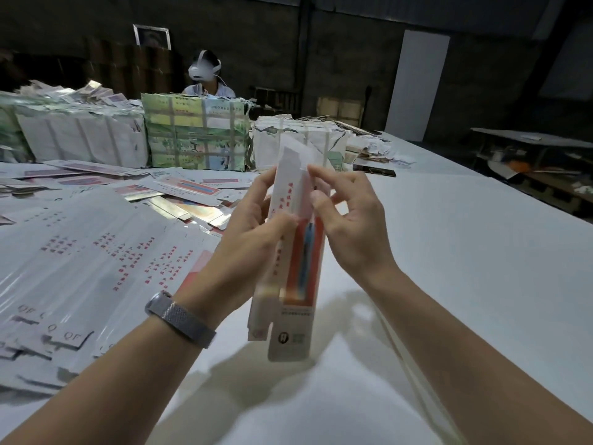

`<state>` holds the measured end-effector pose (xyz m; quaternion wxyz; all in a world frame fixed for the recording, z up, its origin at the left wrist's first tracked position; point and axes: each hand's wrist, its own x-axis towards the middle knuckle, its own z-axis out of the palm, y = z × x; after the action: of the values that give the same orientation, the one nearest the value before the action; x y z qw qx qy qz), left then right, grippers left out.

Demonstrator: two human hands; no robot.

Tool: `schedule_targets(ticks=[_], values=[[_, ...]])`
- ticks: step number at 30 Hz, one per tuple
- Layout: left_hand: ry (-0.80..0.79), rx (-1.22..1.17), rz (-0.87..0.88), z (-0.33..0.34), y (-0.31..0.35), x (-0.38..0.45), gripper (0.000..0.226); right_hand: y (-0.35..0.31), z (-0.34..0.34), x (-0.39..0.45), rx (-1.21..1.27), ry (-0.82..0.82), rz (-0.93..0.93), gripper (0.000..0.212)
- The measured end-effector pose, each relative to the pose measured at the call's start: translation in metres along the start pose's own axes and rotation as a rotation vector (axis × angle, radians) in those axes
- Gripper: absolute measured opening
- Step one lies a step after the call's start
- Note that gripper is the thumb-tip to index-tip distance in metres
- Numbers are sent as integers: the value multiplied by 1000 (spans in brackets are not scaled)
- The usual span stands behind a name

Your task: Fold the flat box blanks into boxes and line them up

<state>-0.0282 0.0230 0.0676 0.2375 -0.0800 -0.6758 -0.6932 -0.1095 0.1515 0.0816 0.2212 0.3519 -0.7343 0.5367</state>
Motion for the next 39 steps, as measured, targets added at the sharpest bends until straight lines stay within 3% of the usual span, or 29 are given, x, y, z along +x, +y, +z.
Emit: schedule_targets(ticks=[3,6,9,11,13,17,20,24,33,37,39], values=[[-72,-115,-68,-3,-3,1,60,1,1,-1,-98,5,-45,31],[-106,-187,-101,-5,-7,-2,60,-2,4,-2,-40,-54,-30,29],[-154,-131,-90,0,-4,-3,43,-1,-2,3,143,-162,124,23],[-141,-52,-73,4,2,-1,36,2,-9,8,111,-246,132,38],[-133,-10,-116,3,9,1,53,0,-13,8,60,-312,79,45],[-215,-22,-181,-2,18,-7,68,-4,-18,14,42,-205,-65,21],[-209,17,-203,0,18,-8,73,-4,-16,10,84,-177,-103,34],[-244,-29,-202,1,15,-7,74,-2,-11,7,167,-162,-58,22],[-278,-10,-246,-1,13,-8,78,2,-21,16,314,-251,93,17],[-305,-2,-295,2,12,-10,80,-4,-35,24,92,-390,67,41],[-313,-45,-311,5,13,-10,81,-6,-40,25,32,-436,43,37]])
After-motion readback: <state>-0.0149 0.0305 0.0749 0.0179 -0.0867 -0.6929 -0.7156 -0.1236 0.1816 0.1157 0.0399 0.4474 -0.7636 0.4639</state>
